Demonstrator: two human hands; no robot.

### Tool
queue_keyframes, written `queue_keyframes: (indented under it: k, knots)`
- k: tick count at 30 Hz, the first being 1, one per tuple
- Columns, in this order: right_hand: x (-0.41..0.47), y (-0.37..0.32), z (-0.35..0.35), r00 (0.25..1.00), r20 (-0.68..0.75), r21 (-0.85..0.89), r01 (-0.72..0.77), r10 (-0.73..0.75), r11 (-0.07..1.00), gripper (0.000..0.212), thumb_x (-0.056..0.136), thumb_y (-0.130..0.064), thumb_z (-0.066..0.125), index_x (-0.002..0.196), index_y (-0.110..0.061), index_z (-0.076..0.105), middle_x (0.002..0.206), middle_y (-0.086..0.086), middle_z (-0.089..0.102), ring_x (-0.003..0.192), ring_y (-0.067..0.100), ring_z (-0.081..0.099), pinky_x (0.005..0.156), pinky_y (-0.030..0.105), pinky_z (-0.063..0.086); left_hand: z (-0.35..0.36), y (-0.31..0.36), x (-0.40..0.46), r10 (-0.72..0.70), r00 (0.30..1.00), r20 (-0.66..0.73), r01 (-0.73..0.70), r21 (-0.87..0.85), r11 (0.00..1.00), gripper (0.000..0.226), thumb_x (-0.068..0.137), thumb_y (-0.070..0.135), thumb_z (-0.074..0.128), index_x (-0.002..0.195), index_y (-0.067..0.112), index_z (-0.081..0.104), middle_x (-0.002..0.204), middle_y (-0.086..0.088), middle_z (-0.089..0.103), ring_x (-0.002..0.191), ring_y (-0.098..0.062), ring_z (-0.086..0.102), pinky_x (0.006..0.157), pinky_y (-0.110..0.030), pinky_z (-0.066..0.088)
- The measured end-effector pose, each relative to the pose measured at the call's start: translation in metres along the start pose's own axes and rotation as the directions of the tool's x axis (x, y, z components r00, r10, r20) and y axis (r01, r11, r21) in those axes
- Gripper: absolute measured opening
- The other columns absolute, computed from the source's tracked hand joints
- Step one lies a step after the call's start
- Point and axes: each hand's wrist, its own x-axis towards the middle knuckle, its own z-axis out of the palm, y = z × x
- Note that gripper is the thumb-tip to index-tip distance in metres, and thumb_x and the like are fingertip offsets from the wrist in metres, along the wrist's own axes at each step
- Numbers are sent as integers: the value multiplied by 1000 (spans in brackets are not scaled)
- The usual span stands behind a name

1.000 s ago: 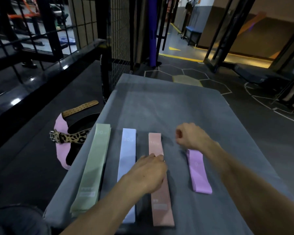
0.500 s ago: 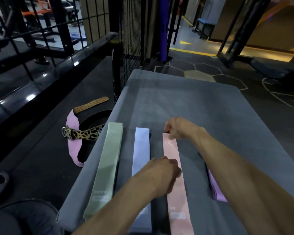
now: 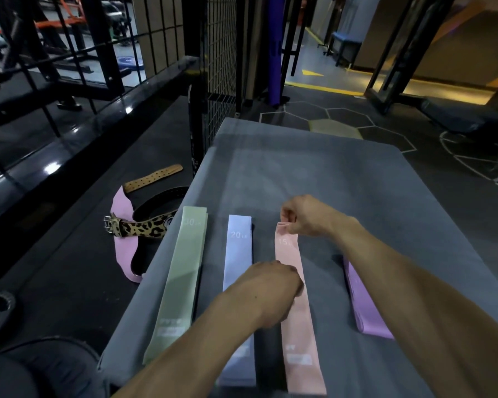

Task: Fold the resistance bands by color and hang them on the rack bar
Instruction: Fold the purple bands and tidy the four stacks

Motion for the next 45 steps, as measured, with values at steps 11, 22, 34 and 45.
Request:
queue_keyframes:
  k: [11,22,34,45]
  knots:
    - [-48,-15,-22,995,-87,-100,46,-55,994,18,82,-17,66,99,-15,69,101,6,71,92,27,64,80,38,53,-3,10,-19,-37,999,34,38,-28,999,29,100,18,55,128,16,61,130,-5,57,119,-29,55,99,-41,46]
    - [-61,-9,-10,987,-137,-100,64,-78,993,21,78,-17,66,99,-14,64,98,7,70,89,30,61,76,41,51,-1,-11,-8,-94,996,5,94,-113,989,37,93,17,54,126,28,64,128,1,62,117,-25,60,93,-35,50]
    - [-50,-5,-11,988,-128,-79,74,-84,994,15,82,-19,65,97,-14,67,99,7,70,91,30,63,76,40,52,-1,-16,5,-112,992,-54,109,-65,992,36,93,19,52,126,28,65,129,0,63,117,-26,60,93,-35,51]
    - [-64,-10,-25,985,-142,223,125,-95,967,11,80,-22,78,91,-19,75,77,-13,68,71,-1,61,63,9,41,-21,-31,18,-351,669,-655,134,-358,924,21,82,37,76,100,34,65,96,15,65,82,-11,64,64,-26,43]
